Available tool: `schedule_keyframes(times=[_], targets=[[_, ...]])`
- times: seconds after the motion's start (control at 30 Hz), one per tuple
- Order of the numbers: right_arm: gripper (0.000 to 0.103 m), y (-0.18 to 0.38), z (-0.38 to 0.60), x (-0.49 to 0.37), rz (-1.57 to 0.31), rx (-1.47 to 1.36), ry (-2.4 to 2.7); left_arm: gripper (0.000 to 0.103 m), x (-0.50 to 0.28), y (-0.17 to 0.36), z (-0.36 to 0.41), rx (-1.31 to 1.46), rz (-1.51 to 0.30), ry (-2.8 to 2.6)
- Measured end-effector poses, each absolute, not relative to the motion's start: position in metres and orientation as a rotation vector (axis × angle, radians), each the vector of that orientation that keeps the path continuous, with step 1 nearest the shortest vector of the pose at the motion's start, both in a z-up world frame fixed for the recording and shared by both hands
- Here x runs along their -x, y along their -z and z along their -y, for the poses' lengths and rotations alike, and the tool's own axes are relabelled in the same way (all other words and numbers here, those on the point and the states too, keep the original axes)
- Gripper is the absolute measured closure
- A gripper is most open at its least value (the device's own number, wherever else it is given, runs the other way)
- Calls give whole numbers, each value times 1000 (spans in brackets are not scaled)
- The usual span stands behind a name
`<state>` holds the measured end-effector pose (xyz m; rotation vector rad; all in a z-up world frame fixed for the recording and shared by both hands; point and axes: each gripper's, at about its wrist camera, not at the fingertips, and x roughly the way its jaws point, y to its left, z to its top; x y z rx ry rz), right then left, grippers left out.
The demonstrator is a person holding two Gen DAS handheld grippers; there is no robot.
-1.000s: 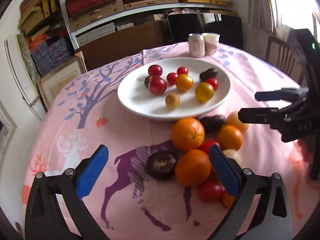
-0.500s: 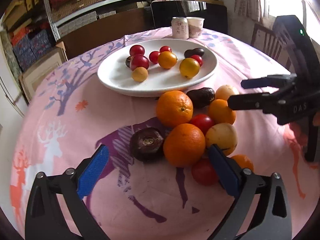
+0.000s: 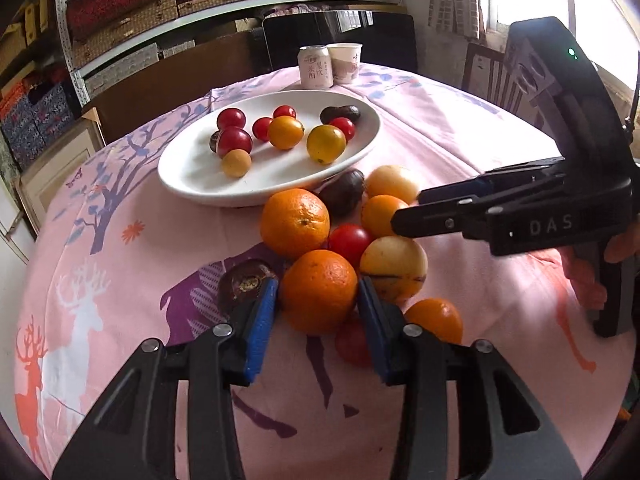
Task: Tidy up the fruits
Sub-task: 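Grasp an orange with the left tool, then grasp the pale pear-like fruit with the right tool while the left tool holds the orange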
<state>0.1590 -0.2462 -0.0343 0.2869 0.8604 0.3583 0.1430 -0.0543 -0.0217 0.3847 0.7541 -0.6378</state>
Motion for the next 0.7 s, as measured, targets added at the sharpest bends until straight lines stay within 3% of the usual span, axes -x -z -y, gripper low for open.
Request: schedule_keyframes(times=[0.07, 0.23, 0.3, 0.33, 0.37, 0.63, 0.7], targets=[[83, 28, 240, -153, -831, -228, -322, 63, -144, 15, 39, -307, -755, 662], [81, 25, 248, -154, -839, -229, -313, 63, -152, 12, 18, -220, -761, 637], [60, 21, 260, -152, -820, -246, -263, 63, -154, 14, 16, -212, -778, 633], [35, 18, 267, -150, -796, -260, -232, 63, -154, 14, 16, -206, -782, 640], [25, 16, 272, -149, -765, -273, -213, 63, -153, 15, 16, -207, -784, 645], [26, 38, 264, -183, -831, -333, -211, 63, -152, 22, 22, -243, -809, 671], [32, 45, 260, -188, -844, -397, -259, 63, -154, 24, 23, -233, -827, 683]])
